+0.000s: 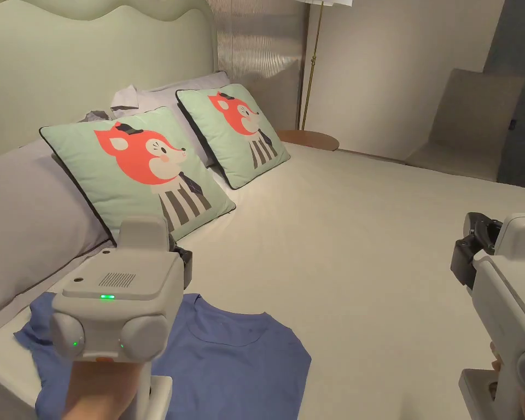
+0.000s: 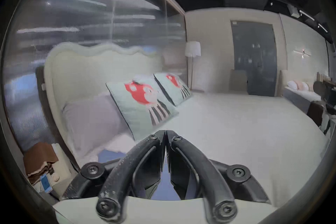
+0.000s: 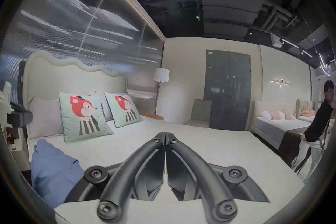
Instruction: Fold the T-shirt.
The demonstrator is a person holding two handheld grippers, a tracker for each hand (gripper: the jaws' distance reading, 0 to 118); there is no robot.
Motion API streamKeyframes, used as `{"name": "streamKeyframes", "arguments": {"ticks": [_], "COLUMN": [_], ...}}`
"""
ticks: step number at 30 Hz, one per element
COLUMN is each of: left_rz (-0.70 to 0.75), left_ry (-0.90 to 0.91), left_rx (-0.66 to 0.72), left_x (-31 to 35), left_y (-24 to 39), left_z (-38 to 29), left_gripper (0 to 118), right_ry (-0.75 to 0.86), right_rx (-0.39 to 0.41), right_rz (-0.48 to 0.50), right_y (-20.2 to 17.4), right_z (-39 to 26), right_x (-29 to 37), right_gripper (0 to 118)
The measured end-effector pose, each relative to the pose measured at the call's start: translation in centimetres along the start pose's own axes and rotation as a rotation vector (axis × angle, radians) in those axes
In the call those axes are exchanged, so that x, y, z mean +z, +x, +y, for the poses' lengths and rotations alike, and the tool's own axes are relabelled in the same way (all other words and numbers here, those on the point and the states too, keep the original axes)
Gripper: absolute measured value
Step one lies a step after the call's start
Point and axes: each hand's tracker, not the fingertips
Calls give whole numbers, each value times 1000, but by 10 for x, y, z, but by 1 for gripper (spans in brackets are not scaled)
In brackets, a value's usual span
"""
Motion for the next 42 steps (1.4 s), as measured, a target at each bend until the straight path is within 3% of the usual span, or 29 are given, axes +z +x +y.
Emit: {"name": "streamKeyframes", "arguments": {"ticks": [4, 5, 6, 8, 9, 15, 16, 17, 18, 19, 20, 22, 27, 31, 36, 42], "left_rz": [-90, -100, -115, -140, -149, -106, -108, -102, -91, -80, -84, -101, -101, -131, -288, -489], "left_ry": [-297, -384, -444, -563, -611, -733, -748, -759, -771, -774, -755, -758, -662, -542, -259, -45], "left_rx": [-2, 15, 43, 69, 86, 47, 45, 41, 37, 31, 38, 39, 124, 112, 130, 85], "left_x": [-41, -53, -63, -81, -87, -109, -111, -112, -113, -113, -110, -108, -94, -67, -13, 31], "left_y": [12, 15, 16, 19, 21, 32, 33, 35, 36, 35, 35, 36, 32, 41, 73, 140], "left_z": [-34, -45, -58, -80, -91, -130, -135, -139, -142, -144, -142, -134, -105, -56, 24, 94], "left_gripper": [3, 19, 43, 104, 111, 105, 95, 68, 58, 58, 45, 2, 3, 3, 3, 3], "right_ry": [-55, -69, -84, -104, -118, -167, -173, -179, -185, -190, -194, -198, -178, -144, -88, -28], "right_rx": [-5, -8, -10, -7, -1, 14, 14, 14, 13, 12, 11, 10, -3, -9, -47, -51], "right_rz": [-16, -18, -22, -26, -28, -31, -32, -33, -35, -36, -38, -40, -45, -68, -119, -209], "right_y": [7, 8, 9, 11, 11, 15, 16, 17, 18, 19, 20, 22, 33, 49, 79, 123], "right_z": [-15, -19, -23, -31, -35, -51, -54, -56, -57, -58, -60, -60, -51, -38, -21, -6], "right_x": [-8, -10, -12, -16, -18, -26, -27, -28, -29, -29, -30, -30, -20, -6, 23, 70], "right_gripper": [1, 1, 1, 1, 1, 1, 1, 1, 1, 1, 1, 1, 1, 1, 1, 1]}}
